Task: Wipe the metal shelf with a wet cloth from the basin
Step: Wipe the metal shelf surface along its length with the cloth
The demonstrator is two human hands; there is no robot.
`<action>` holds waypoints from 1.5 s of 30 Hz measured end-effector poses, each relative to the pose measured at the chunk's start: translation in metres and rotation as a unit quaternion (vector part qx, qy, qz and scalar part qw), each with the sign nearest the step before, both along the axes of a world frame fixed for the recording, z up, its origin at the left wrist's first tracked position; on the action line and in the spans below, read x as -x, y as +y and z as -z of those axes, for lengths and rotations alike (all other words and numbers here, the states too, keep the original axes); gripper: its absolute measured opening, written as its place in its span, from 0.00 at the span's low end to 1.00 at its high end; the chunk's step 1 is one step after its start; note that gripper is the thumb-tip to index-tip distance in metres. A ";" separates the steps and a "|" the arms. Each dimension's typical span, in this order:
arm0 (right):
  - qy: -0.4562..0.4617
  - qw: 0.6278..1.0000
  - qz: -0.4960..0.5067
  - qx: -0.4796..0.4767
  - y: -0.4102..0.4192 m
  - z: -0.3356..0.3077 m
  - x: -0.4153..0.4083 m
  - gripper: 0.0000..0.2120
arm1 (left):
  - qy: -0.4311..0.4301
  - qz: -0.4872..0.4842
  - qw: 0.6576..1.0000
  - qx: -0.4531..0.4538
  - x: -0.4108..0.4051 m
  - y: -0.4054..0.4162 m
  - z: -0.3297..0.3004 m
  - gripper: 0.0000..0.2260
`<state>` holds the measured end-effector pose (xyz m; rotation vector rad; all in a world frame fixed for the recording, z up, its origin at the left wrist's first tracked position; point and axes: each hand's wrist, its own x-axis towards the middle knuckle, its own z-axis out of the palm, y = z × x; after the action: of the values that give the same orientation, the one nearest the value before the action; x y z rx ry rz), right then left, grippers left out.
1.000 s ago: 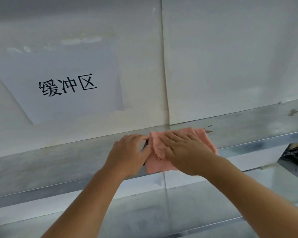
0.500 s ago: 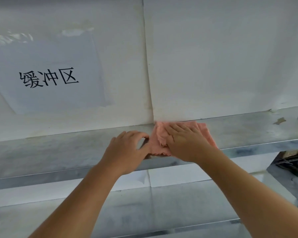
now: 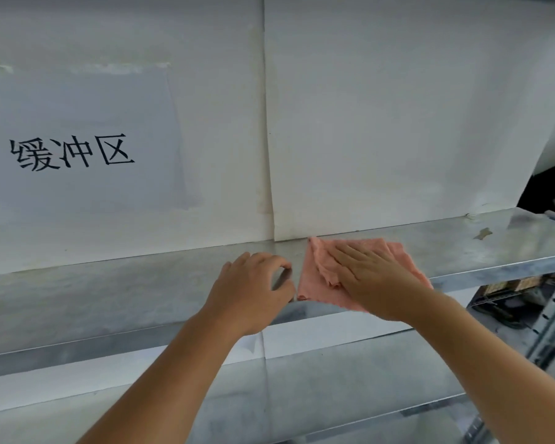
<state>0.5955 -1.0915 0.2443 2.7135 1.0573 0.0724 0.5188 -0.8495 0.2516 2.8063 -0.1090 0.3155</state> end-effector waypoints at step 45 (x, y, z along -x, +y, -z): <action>0.049 0.985 0.155 -0.063 -0.260 -0.007 -0.120 0.51 | -0.023 0.053 0.998 -0.026 -0.122 -0.261 -0.001 0.17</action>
<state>0.7158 -1.3520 0.2509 2.9891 0.6613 -0.0479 0.6409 -1.1108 0.2524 2.8315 -0.2799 0.3567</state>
